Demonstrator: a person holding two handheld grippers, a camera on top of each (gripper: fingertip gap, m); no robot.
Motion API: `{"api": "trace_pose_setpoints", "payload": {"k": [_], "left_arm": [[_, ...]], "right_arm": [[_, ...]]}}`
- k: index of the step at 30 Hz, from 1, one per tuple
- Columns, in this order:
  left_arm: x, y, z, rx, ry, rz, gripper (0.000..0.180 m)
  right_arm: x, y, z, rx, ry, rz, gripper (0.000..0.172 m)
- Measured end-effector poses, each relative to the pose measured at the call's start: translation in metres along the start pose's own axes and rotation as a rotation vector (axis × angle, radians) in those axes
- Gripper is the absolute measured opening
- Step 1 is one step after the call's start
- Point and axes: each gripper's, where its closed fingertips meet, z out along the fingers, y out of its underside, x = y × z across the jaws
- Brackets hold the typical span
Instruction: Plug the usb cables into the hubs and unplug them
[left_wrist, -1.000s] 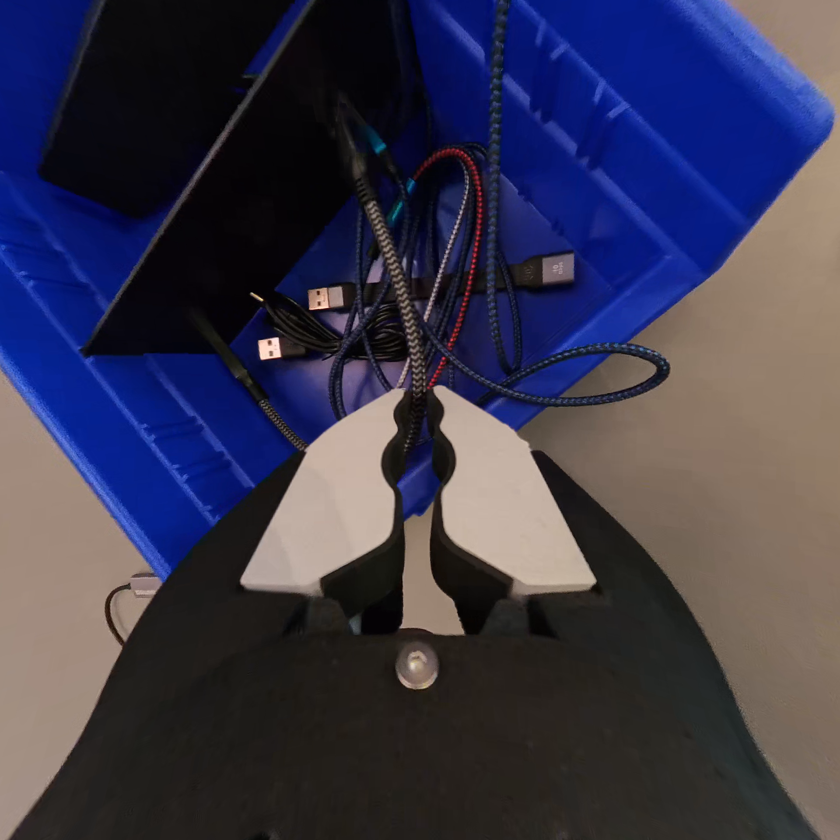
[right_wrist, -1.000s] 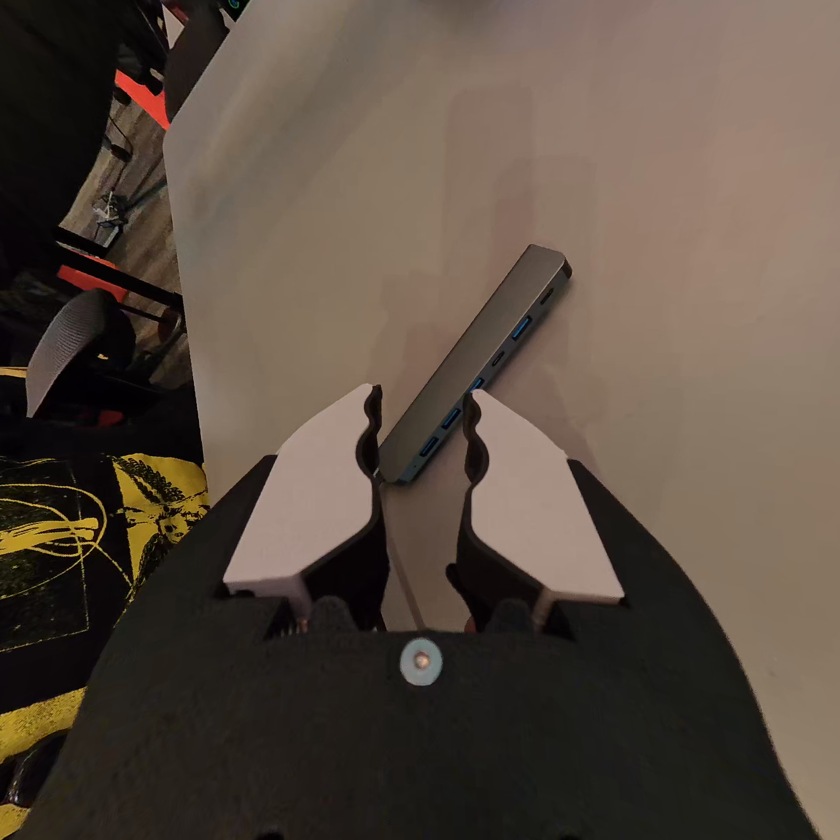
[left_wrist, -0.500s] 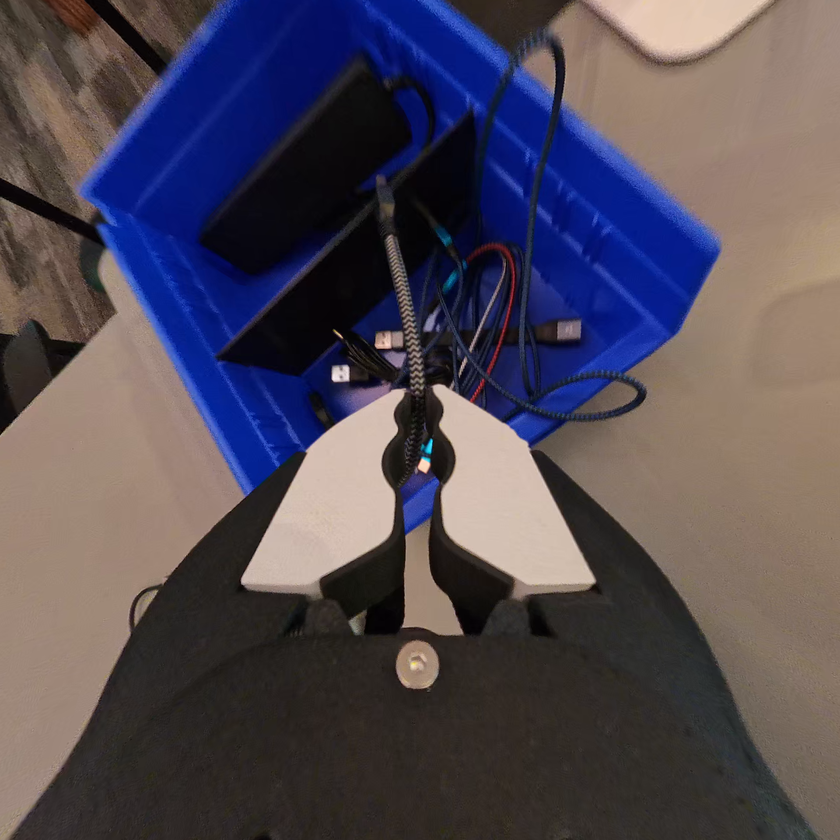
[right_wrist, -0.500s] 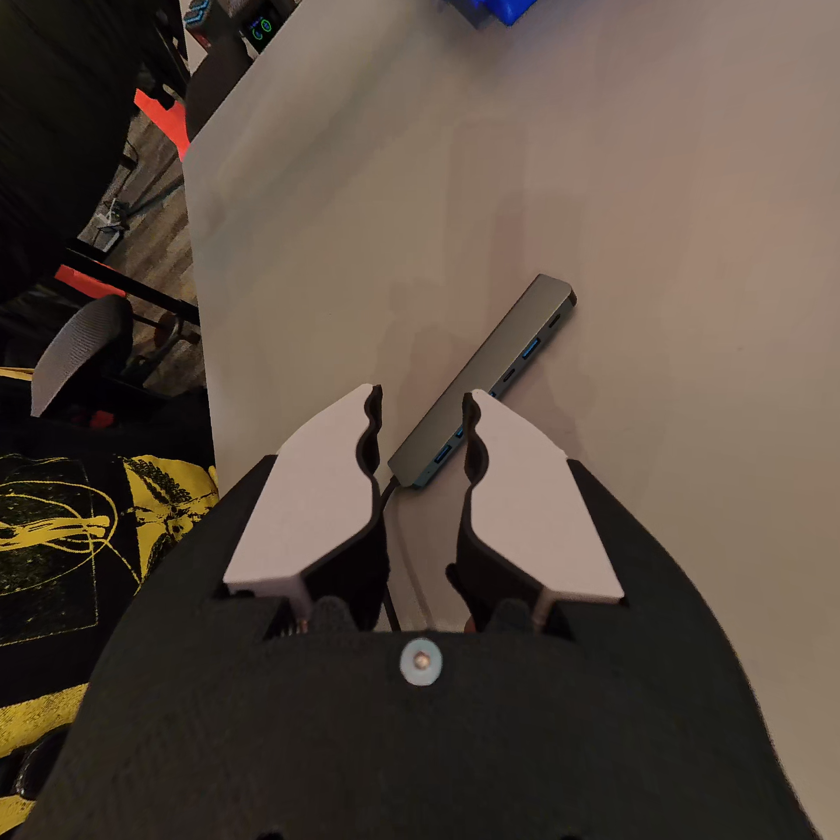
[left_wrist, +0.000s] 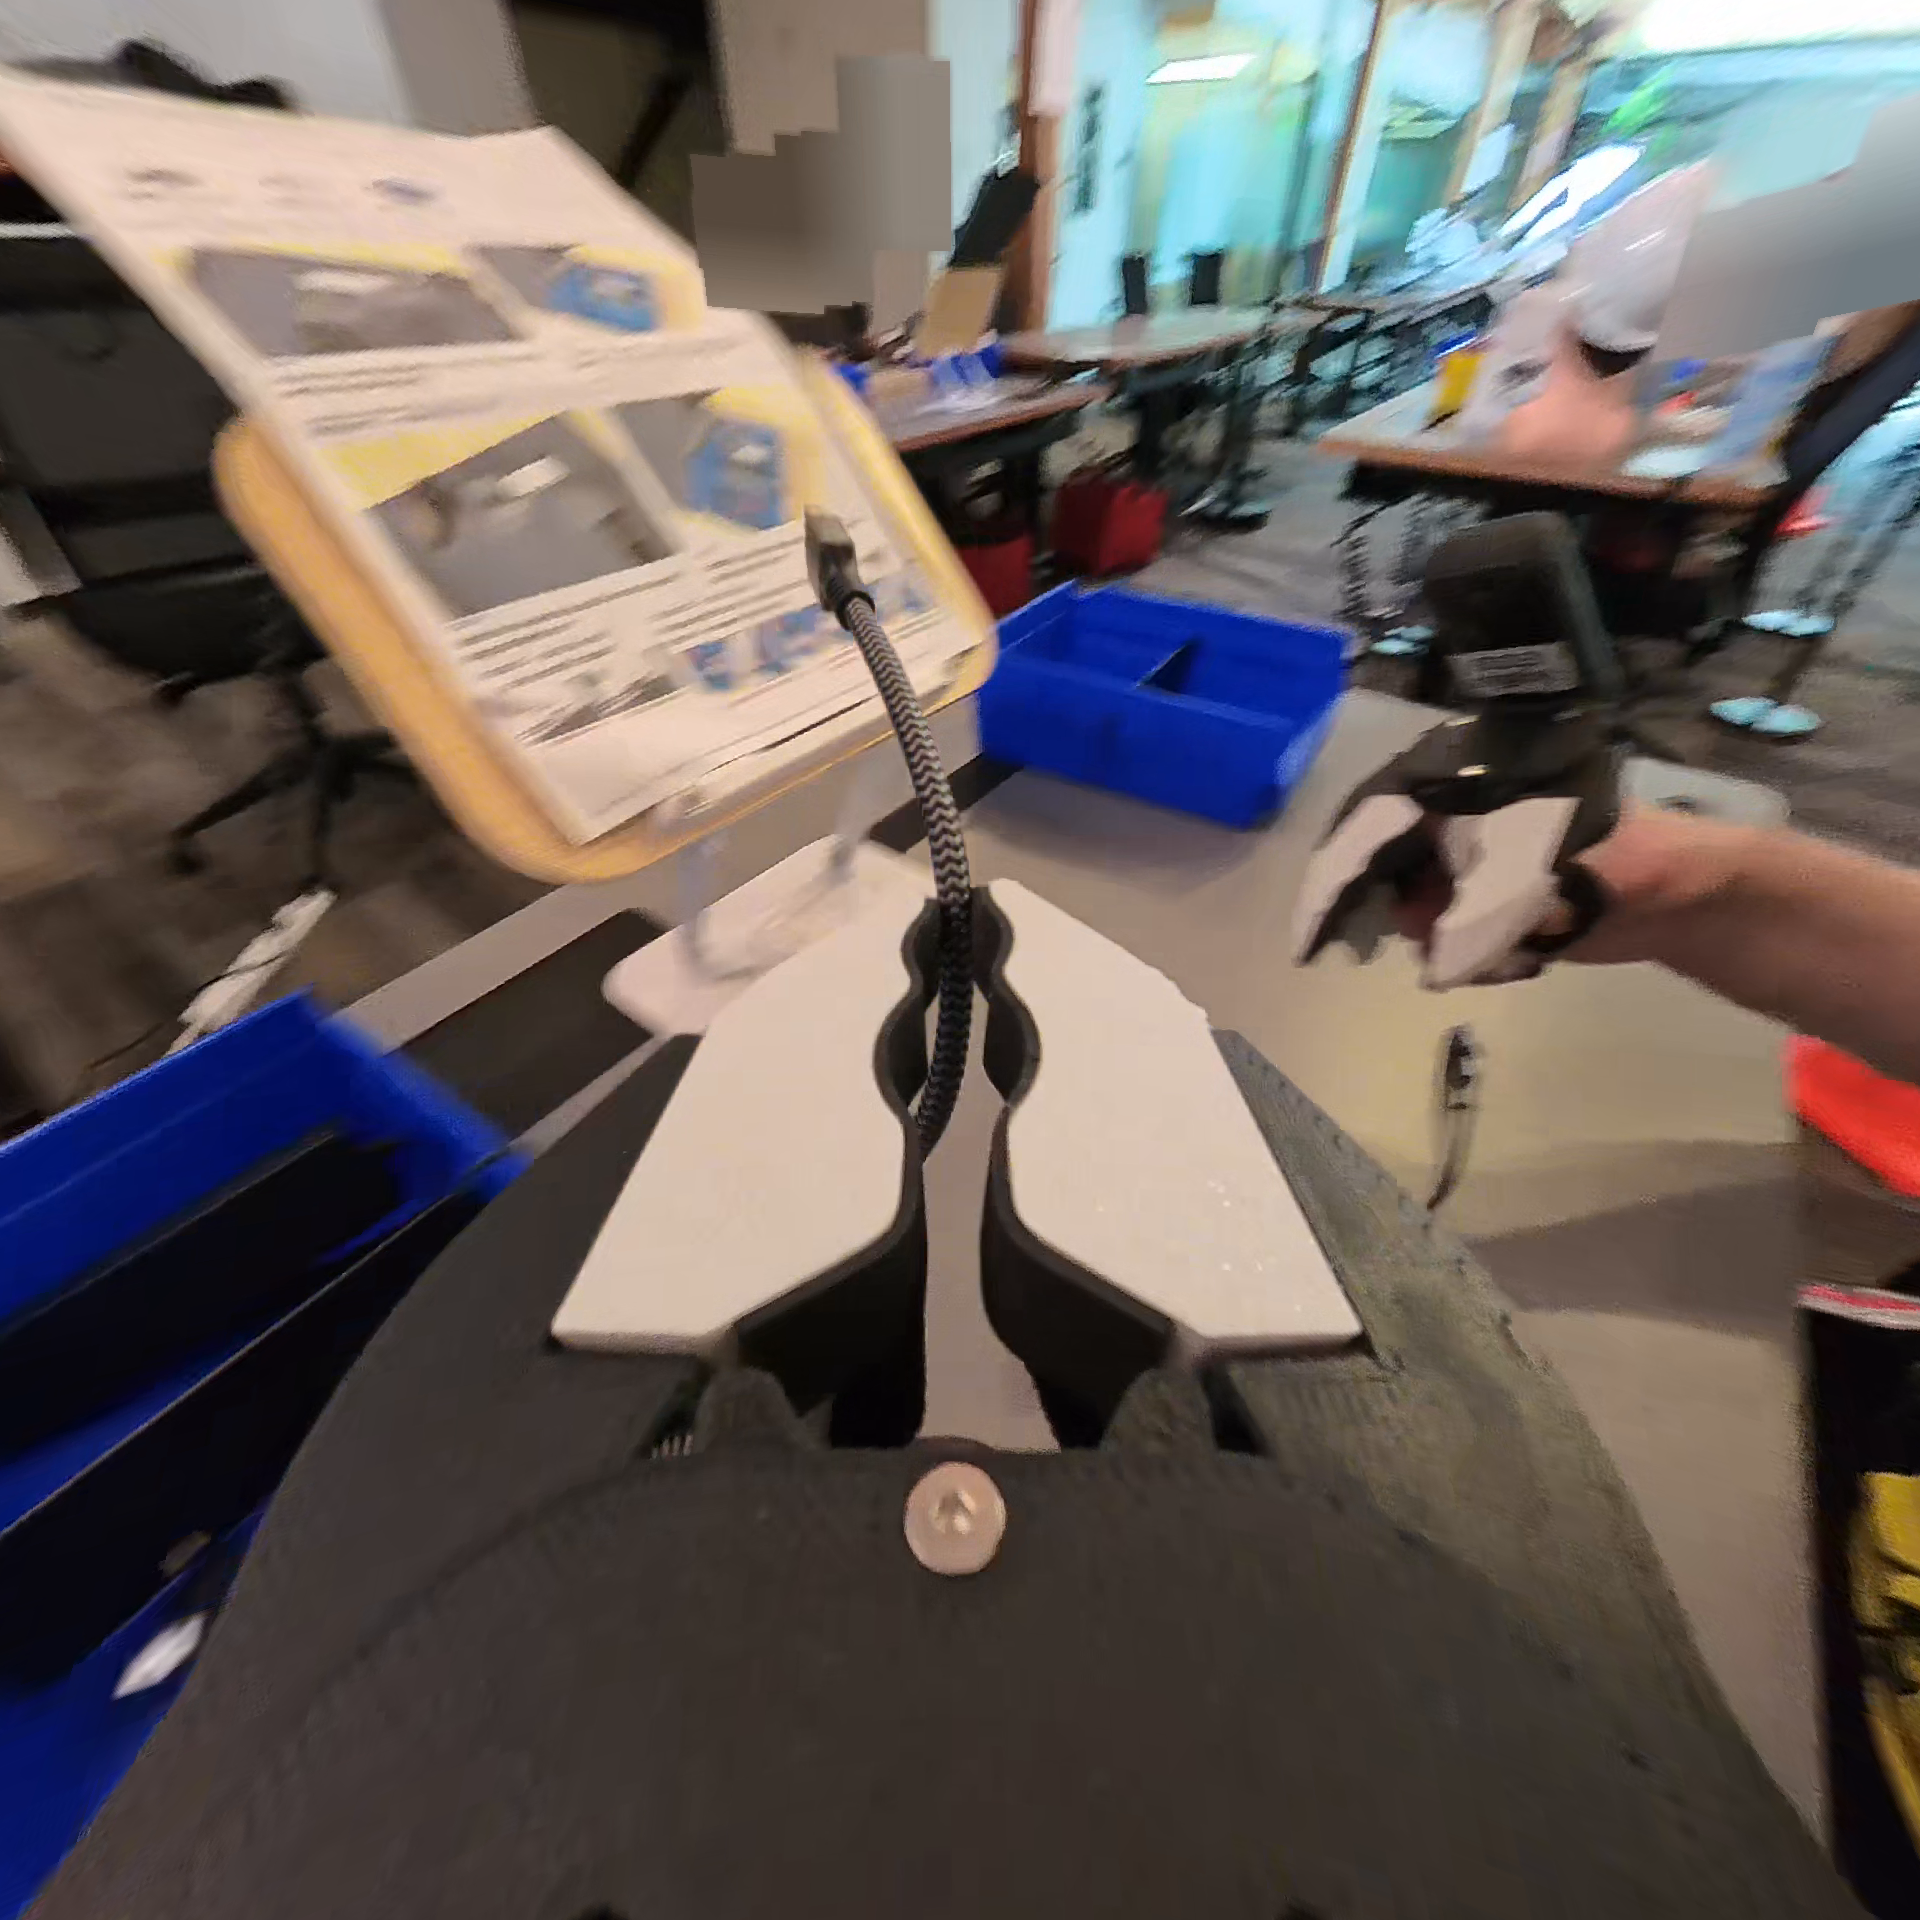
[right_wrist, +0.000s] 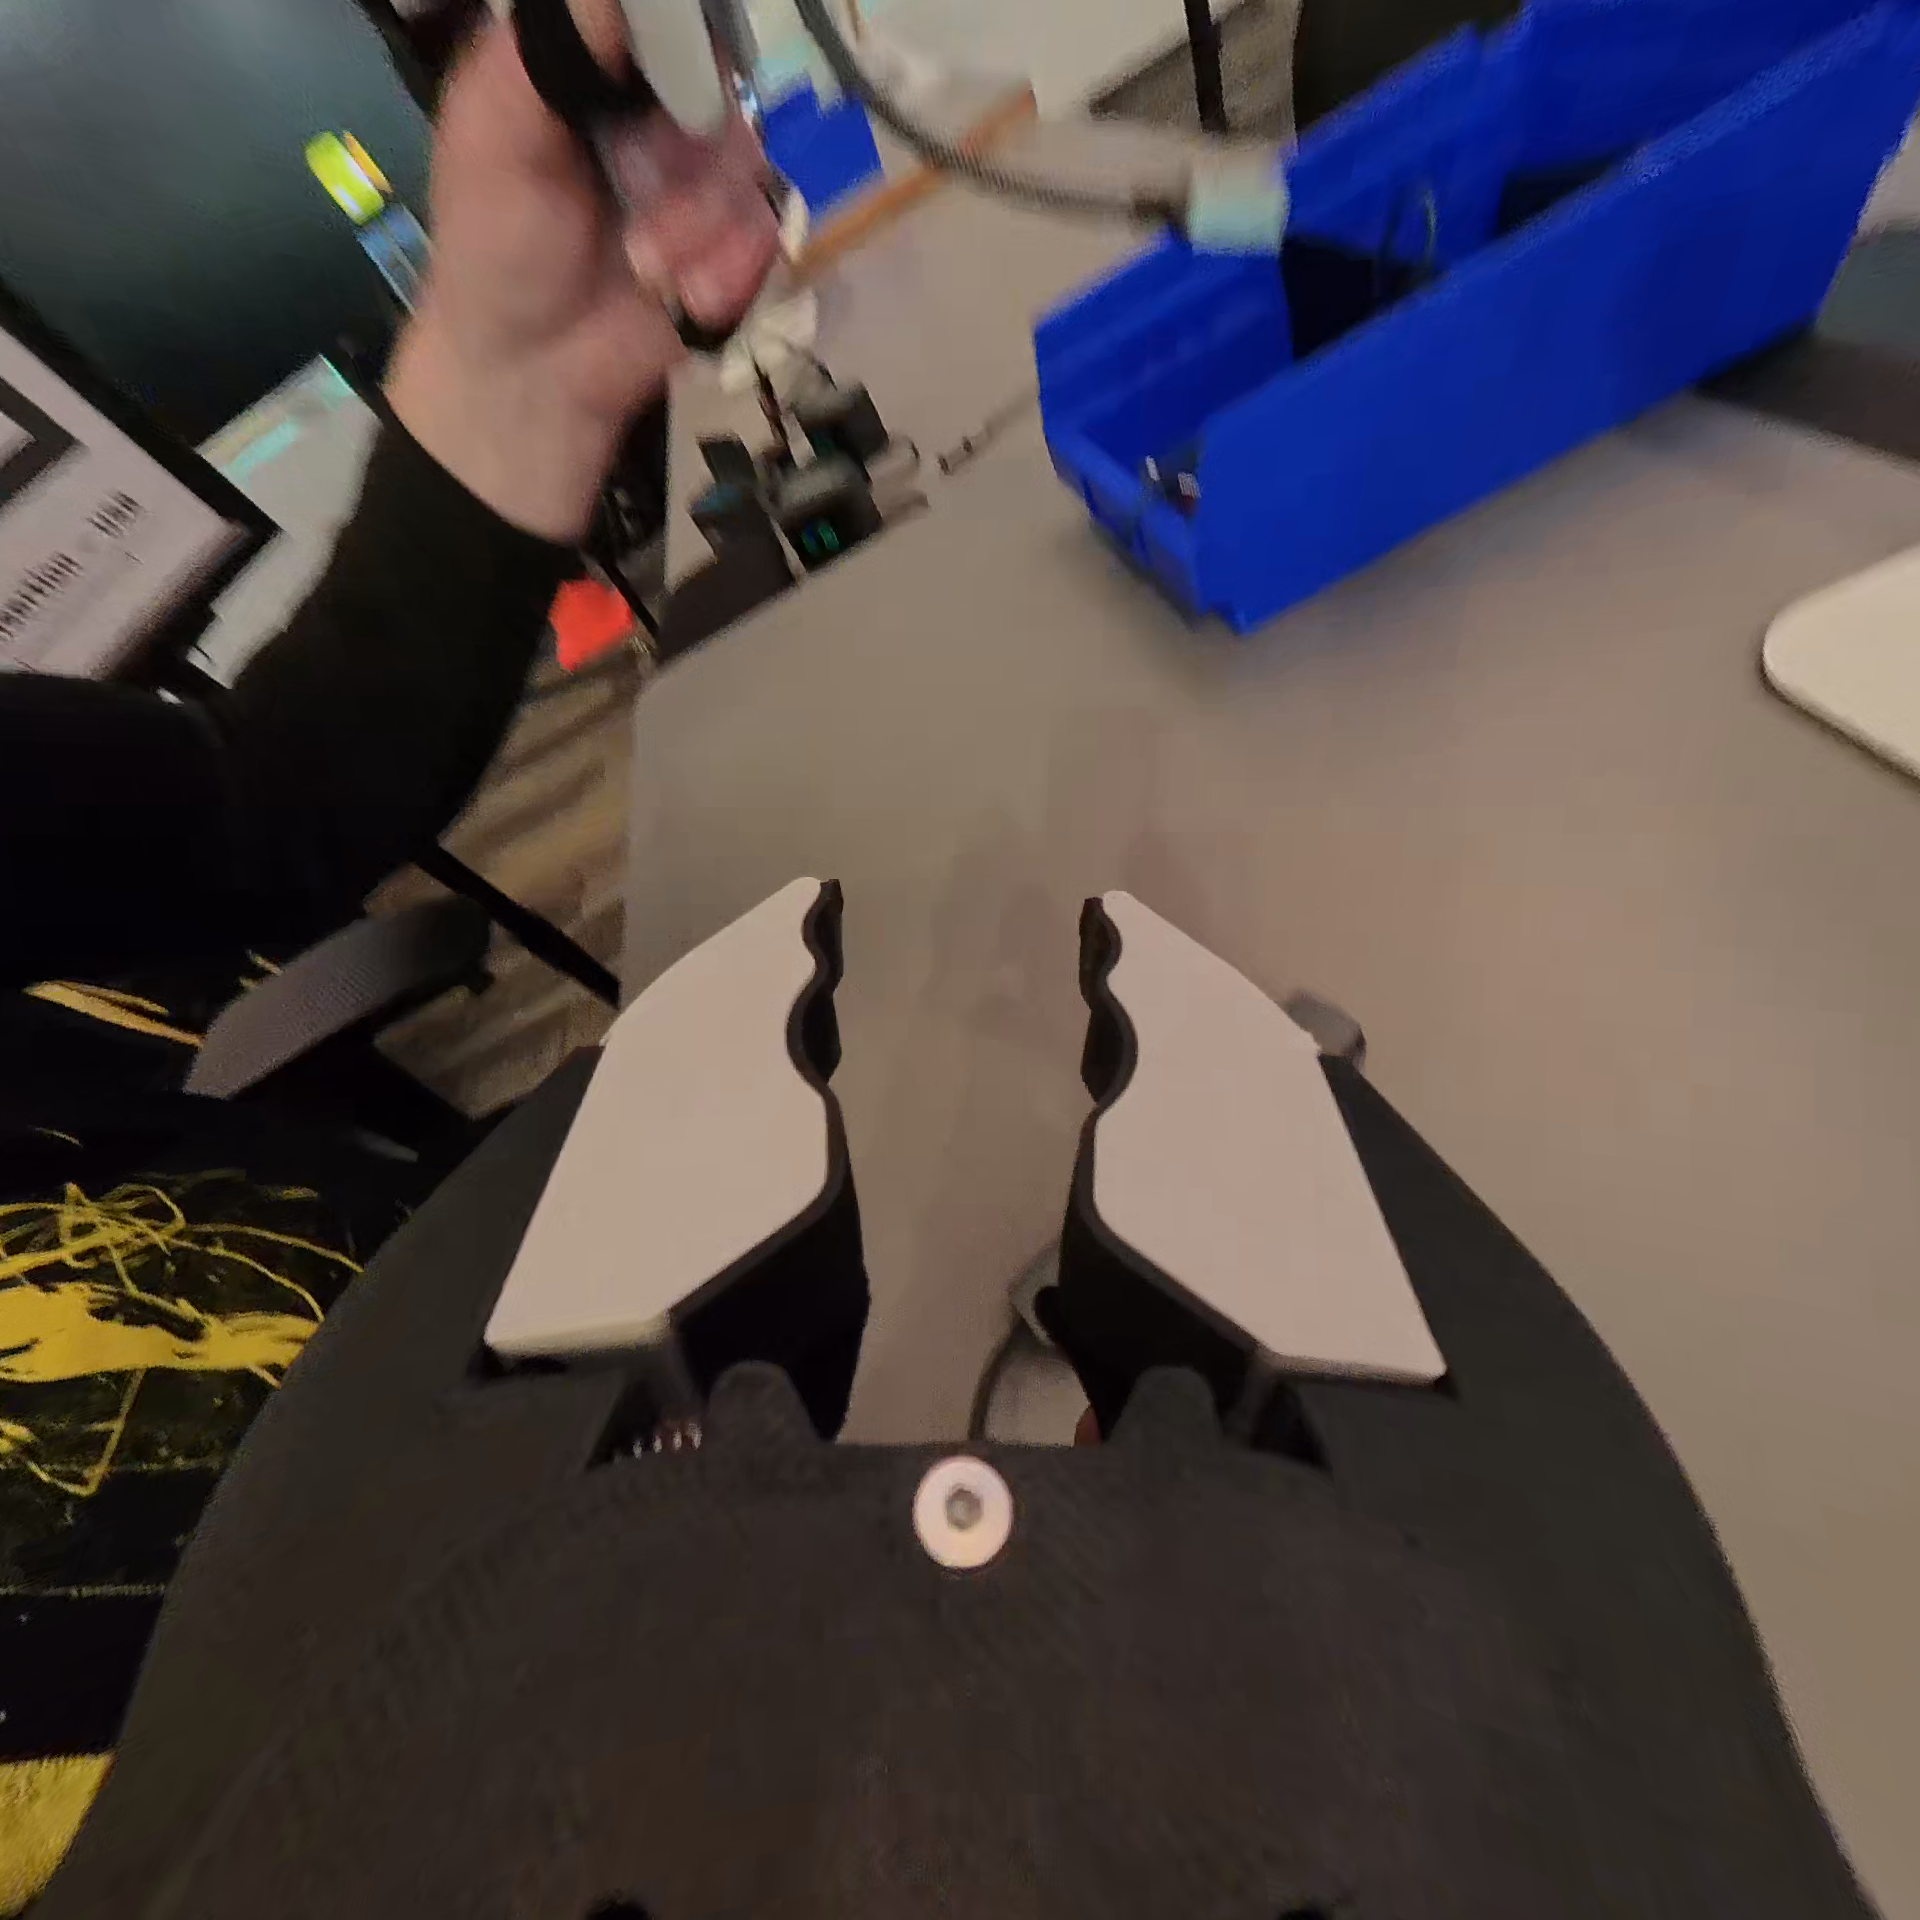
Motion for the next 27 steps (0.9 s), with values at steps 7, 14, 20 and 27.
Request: {"api": "trace_pose_setpoints", "payload": {"k": [7, 14, 20, 27], "left_arm": [[0.127, -0.003, 0.081, 0.109, 0.382, -0.09, 0.005], [0.195, 0.036, 0.139, 0.135, 0.585, -0.231, 0.005], [0.198, 0.058, 0.157, 0.066, 0.569, -0.259, 0.013], [0.158, 0.124, 0.152, -0.232, 0.313, -0.106, 0.035]], "right_arm": [[-0.035, -0.072, -0.039, 0.402, -0.094, -0.008, 0.058], [-0.022, -0.083, -0.08, 0.501, -0.069, 0.031, 0.02], [-0.009, -0.066, -0.082, 0.389, -0.08, 0.063, 0.003], [0.042, 0.032, -0.07, -0.185, 0.073, 0.13, 0.003]]}}
